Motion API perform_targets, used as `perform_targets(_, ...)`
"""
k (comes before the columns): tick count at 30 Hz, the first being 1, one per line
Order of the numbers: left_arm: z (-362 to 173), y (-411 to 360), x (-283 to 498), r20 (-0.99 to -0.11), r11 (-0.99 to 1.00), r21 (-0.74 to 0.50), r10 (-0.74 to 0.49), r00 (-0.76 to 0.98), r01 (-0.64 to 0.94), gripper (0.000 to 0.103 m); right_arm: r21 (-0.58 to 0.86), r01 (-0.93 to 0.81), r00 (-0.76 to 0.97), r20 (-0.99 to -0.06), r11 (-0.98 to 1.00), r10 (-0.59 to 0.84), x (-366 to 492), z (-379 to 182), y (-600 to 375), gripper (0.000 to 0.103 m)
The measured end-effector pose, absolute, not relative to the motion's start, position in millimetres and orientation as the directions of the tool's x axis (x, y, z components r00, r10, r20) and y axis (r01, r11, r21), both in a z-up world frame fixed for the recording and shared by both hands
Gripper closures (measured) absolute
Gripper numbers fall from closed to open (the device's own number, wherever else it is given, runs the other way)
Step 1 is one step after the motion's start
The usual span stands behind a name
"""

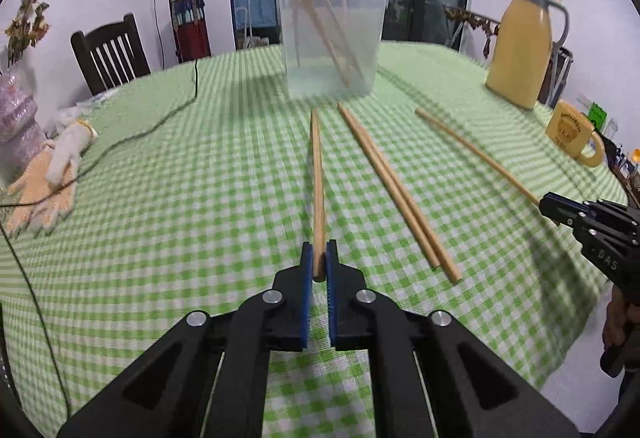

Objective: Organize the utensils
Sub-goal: 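Close the left tool on another wooden stick while the right tool holds its stick, then carry the left tool's stick up to the clear container while the right tool carries its stick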

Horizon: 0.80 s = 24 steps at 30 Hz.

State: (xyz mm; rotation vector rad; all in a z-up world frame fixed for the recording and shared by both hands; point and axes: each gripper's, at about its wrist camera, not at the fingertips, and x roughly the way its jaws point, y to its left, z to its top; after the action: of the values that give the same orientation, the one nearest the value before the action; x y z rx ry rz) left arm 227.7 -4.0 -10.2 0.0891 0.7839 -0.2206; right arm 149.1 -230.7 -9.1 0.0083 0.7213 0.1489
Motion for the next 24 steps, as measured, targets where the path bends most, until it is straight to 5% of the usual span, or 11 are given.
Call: perform_targets(24, 67.0, 34.9, 157.7, -0.530, 0.969, -0.031, -0.225, 0.818, 0.246, 0.100, -0.047, -0.097, 0.882, -0.467, 0.994, 0.064, 99.0, 59.8, -210.0, 0.098)
